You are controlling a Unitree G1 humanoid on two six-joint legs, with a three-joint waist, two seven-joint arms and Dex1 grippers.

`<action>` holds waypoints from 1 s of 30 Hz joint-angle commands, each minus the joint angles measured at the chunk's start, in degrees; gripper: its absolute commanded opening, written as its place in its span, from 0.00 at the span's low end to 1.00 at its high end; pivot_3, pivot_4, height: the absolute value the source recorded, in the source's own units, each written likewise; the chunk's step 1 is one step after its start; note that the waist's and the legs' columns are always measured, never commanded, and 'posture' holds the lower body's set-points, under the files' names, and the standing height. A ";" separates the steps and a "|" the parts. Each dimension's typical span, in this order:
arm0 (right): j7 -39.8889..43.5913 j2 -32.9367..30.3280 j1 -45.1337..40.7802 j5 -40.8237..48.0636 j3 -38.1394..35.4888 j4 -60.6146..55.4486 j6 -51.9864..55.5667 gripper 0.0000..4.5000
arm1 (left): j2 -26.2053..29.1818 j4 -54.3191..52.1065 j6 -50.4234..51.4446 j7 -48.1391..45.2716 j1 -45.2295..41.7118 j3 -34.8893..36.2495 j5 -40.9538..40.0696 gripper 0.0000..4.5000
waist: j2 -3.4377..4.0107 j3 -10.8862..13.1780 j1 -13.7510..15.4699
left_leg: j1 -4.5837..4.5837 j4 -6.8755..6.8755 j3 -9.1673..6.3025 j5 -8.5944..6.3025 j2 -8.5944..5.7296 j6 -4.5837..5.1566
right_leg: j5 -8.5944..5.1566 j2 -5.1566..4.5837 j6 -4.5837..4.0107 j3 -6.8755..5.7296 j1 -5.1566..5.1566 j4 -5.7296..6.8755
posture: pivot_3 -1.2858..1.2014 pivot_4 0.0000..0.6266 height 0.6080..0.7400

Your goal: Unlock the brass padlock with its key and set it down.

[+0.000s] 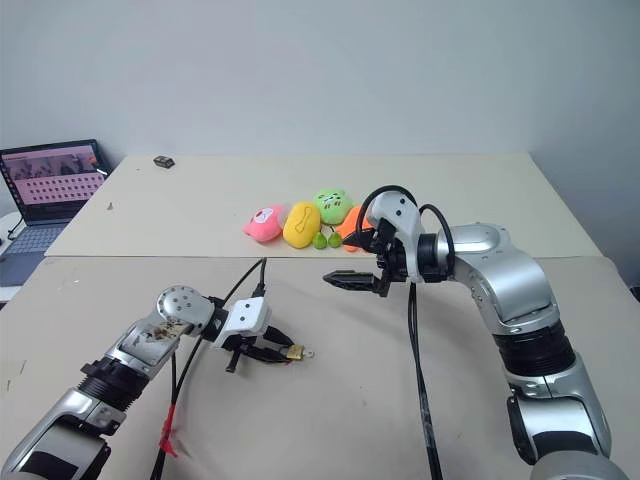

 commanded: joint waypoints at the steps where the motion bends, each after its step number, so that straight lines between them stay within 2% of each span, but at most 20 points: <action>1: -0.48 -1.32 -1.77 0.53 -1.04 -2.83 0.34 1.00 | -1.38 3.18 -0.54 3.30 -0.64 -0.34 2.67 0.18 | 0.05 -0.03 0.12 | 0.00 0.01 0.00 0.00 0.00 0.00 | 0.00 -0.01 0.00 0.00 0.02 0.00 | 0.52 0.24 0.25; 10: -1.47 -2.70 -0.25 1.10 -1.76 -4.61 1.08 1.00 | -4.02 4.85 0.90 5.21 -4.53 2.54 0.32 0.18 | 0.04 -0.01 0.48 | -0.17 0.04 -0.01 0.22 -0.40 0.29 | 0.00 -0.27 0.02 0.09 0.10 -0.12 | 0.52 0.24 0.25; 13: -1.82 -2.78 0.62 1.21 -1.86 -5.09 0.99 1.00 | -2.66 6.57 0.68 4.80 -7.48 4.20 -0.17 0.18 | 0.03 0.00 0.21 | -0.43 -0.01 -0.10 0.32 -0.39 0.44 | 0.02 -0.21 0.03 0.08 0.01 -0.38 | 0.52 0.24 0.25; 19: -2.51 -2.02 0.99 0.82 -1.43 -4.65 0.17 1.00 | -0.17 8.72 -2.31 3.33 -9.70 4.06 1.36 0.18 | 0.05 -0.02 0.01 | -0.40 -0.06 -0.31 0.22 -0.35 0.62 | 0.04 -0.08 0.03 0.06 0.00 -0.33 | 0.52 0.24 0.25; 30: -3.47 -1.14 1.43 0.36 -0.83 -4.39 -0.66 1.00 | 1.61 11.40 -10.74 -0.44 -9.23 1.99 4.94 0.18 | 0.07 0.02 0.22 | -0.48 0.03 -0.32 0.10 -0.39 0.81 | 0.04 -0.20 0.03 -0.01 -0.01 -0.36 | 0.52 0.24 0.25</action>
